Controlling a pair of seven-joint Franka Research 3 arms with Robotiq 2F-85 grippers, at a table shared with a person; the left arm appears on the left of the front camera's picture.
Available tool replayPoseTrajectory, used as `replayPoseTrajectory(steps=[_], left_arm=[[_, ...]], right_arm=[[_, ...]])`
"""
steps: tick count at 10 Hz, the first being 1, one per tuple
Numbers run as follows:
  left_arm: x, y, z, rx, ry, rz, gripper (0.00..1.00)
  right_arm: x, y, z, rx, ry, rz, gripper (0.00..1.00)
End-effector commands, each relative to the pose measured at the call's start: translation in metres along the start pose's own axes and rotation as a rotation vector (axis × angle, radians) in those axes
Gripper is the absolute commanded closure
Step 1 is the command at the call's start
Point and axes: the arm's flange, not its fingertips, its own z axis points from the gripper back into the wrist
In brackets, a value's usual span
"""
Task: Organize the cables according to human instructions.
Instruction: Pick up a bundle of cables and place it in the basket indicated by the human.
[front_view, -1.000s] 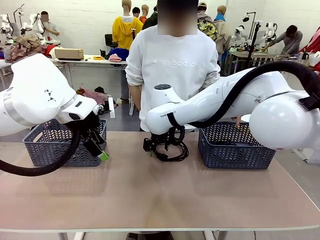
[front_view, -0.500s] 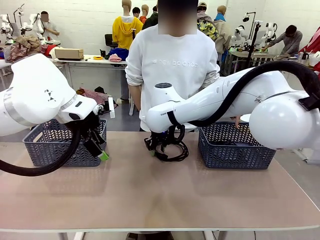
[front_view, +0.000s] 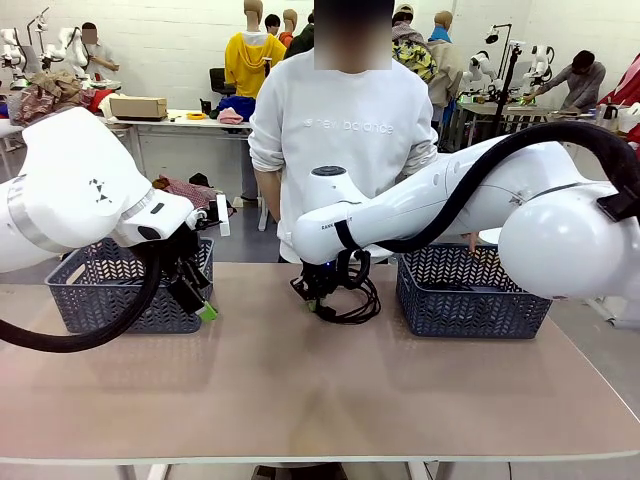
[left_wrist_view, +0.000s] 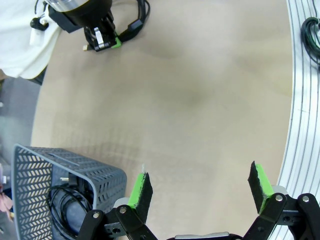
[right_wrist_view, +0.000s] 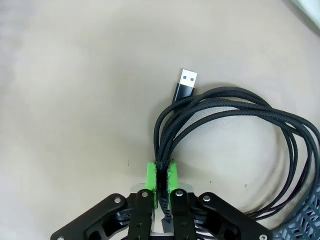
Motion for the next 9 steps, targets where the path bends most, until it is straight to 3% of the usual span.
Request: replayPoseTrajectory(steps=[1,3,5,9], left_arm=[[0.000,0.000,0.001,-0.005,-0.001,0.002,0.00],[0.000,0.000,0.001,-0.005,-0.001,0.002,0.00],[0.000,0.000,0.001,-0.005,-0.001,0.002,0.00],[0.000,0.000,0.001,-0.005,-0.001,0.002,0.00]], right_arm=[[0.000,0.000,0.010,0.037,0.010,-0.017,1.00],[-0.006,0.002,0.028,0.064,0.019,0.008,1.00],[-0.013,0.006,0.060,0.061,0.003,0.141,1.00],[-0.028,-0.010,0.135,0.135,0.111,0.575,1.00]])
